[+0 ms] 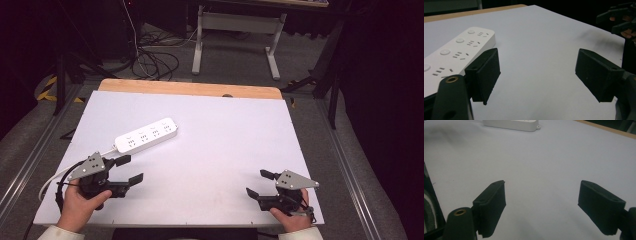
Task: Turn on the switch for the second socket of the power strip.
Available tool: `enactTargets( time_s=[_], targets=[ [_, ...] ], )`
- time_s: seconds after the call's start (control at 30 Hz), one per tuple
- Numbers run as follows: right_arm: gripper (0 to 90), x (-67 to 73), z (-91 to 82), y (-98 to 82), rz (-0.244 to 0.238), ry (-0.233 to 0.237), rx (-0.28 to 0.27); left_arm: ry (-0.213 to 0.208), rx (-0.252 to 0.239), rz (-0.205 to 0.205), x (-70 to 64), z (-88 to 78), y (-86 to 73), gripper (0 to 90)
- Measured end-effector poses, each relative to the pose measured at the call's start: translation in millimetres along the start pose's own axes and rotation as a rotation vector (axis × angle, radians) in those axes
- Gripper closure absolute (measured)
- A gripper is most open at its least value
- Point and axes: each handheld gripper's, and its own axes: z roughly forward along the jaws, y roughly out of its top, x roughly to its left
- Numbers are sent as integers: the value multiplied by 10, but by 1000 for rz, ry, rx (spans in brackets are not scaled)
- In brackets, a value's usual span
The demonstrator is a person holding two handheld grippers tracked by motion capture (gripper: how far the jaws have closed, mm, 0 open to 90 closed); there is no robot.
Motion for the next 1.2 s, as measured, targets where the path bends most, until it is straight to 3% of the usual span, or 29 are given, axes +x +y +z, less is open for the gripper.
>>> enactTargets(
  time_s=[0.13, 0.27, 0.47, 0.73, 0.83, 1.0, 1.2],
  targets=[
    [224, 2, 3, -1, 1, 0, 1, 11, 19, 68, 38, 29, -82, 223],
    [224, 1, 2, -2, 0, -1, 1, -9, 29, 58, 42, 38, -164, 223],
    [224, 3, 6, -2, -2, -1, 4, -3, 54, 57, 41, 56, -264, 209],
    [224, 1, 7, -4, -4, 0, 8, -25, 60, -12, 5, 53, -381, 199],
    [224, -1, 9, -6, -3, 0, 9, -18, 56, 10, -12, 45, -356, 199],
    [224, 4, 14, -4, -7, 0, 10, 30, 59, 63, -44, 43, -322, 197],
    [224, 3, 21, -6, -3, -4, 14, 44, 28, 27, -29, 3, -301, 191]
  ],
)
